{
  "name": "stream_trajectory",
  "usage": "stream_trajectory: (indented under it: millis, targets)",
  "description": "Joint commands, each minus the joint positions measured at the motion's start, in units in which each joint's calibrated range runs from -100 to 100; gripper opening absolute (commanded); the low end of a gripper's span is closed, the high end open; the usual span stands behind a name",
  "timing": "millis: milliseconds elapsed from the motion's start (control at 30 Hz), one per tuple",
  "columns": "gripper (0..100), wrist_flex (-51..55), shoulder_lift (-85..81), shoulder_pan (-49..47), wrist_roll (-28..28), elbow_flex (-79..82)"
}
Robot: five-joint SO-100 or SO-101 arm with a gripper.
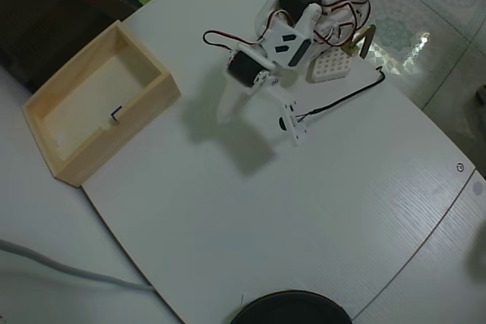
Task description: Pick up the small blue cube and put it into the box
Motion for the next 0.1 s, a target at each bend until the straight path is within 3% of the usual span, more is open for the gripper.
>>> stream_trajectory:
  millis: [0,67]
  targets:
    - [3,0.2,-0.2,0.0,-0.1,1.0]
    - [3,0.2,-0.2,0.0,-0.1,1.0]
